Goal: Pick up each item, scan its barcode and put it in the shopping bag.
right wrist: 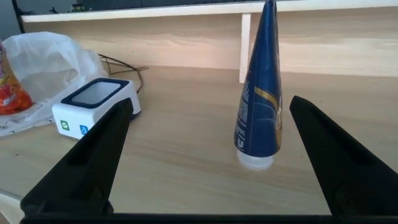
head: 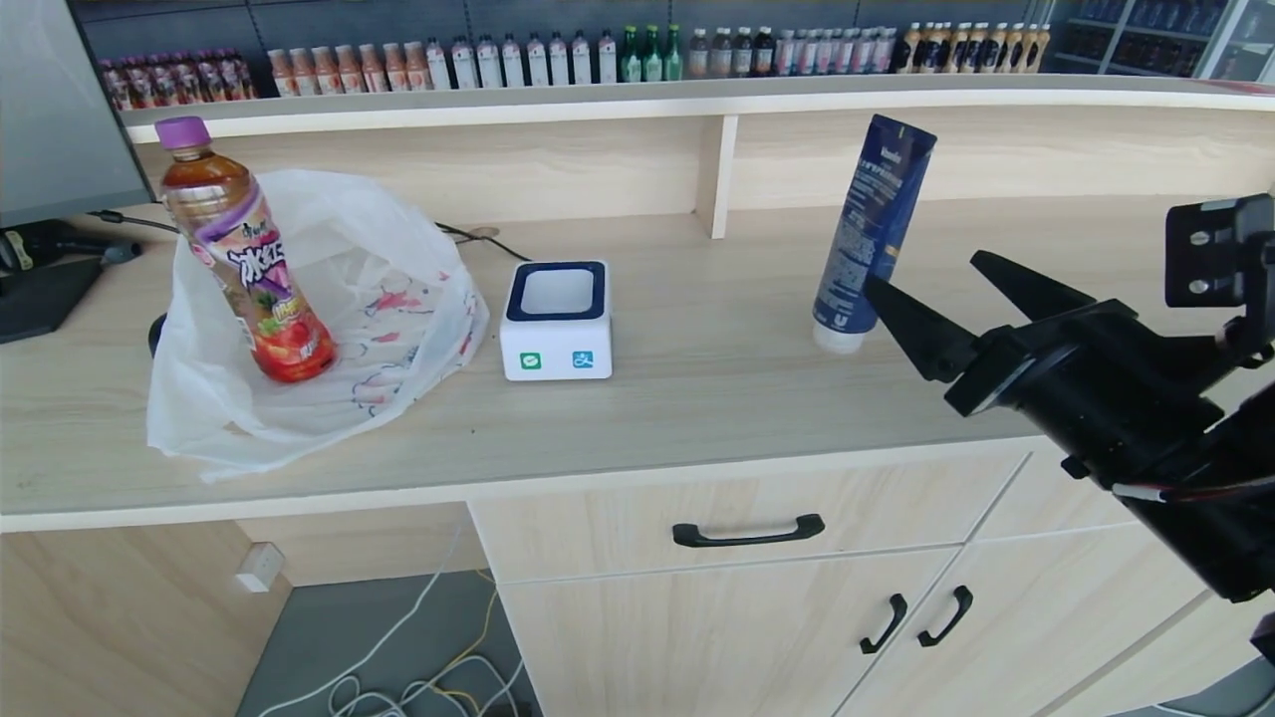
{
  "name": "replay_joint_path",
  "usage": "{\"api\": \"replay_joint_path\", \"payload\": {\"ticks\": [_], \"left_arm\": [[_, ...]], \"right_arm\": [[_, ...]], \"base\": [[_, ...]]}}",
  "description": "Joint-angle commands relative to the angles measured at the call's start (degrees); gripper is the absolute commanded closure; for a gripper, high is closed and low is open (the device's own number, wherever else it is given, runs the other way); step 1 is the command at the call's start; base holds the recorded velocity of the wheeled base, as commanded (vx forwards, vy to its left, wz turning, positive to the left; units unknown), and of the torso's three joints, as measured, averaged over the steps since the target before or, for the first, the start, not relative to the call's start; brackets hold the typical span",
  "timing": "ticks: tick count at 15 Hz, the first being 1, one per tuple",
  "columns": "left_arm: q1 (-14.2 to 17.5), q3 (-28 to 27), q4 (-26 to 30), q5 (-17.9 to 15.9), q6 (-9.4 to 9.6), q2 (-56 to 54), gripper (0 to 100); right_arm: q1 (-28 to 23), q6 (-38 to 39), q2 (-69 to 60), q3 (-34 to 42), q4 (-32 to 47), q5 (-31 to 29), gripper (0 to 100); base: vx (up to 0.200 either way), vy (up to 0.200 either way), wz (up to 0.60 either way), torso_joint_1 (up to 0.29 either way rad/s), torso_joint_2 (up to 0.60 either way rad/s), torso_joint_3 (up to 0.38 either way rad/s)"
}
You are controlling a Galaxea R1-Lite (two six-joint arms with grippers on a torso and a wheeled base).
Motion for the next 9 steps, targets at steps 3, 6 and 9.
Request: {"api": "replay_joint_path", "payload": {"ticks": [3,6,9], "left_arm": [[0.00,0.00,0.00,0.00,0.01,-0.02,100],[0.00,0.00,0.00,0.00,0.01,-0.02,100],[0.00,0.00,0.00,0.00,0.01,-0.02,100]], "right_arm": [[-1.19,-0.50,0.57,-1.91,1.46,-2.75,0],[-2.07,1.78,1.27,-3.14,4.53,-3.01,0],[-3.30,2.31,1.80,-9.73,14.20,-0.81,0]], "base": [[0.000,0.000,0.00,0.000,0.00,0.000],[0.000,0.000,0.00,0.000,0.00,0.000],[0.000,0.000,0.00,0.000,0.00,0.000]]}}
